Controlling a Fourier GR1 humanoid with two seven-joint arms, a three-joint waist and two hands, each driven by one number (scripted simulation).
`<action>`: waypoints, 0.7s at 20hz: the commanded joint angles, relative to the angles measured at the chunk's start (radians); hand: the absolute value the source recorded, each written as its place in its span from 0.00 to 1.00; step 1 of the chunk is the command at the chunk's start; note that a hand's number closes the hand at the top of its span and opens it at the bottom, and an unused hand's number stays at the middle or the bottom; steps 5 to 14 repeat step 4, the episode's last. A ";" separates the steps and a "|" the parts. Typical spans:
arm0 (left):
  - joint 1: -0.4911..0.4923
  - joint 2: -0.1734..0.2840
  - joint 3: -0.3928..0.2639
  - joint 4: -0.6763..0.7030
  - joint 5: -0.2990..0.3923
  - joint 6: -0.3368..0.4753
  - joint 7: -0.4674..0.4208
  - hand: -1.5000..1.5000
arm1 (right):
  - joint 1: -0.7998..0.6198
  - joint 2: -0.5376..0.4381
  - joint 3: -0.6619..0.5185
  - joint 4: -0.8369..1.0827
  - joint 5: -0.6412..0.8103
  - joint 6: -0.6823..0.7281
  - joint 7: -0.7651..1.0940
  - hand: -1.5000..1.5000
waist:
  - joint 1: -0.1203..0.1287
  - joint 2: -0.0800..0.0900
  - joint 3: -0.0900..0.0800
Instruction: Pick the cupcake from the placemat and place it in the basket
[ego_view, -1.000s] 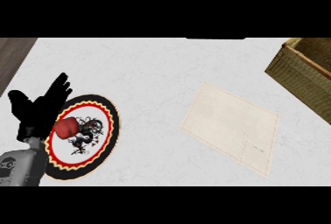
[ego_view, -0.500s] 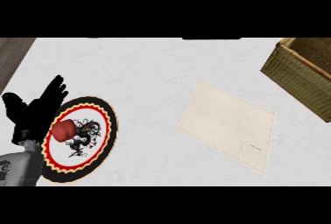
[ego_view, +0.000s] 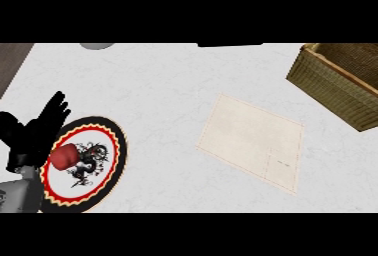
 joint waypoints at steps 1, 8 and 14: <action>-0.002 -0.014 0.006 0.017 -0.004 0.019 -0.006 0.50 | 0.195 -0.004 -0.058 -0.224 -0.137 0.174 0.027 0.00 | -0.019 -0.001 0.000; -0.012 0.016 0.026 0.025 0.009 -0.008 -0.029 0.50 | 0.341 -0.006 -0.130 -0.387 -0.222 0.273 0.059 0.00 | -0.008 0.004 0.000; -0.012 0.016 0.026 0.025 0.009 -0.008 -0.029 0.50 | 0.341 -0.006 -0.130 -0.387 -0.222 0.273 0.059 0.00 | -0.008 0.004 0.000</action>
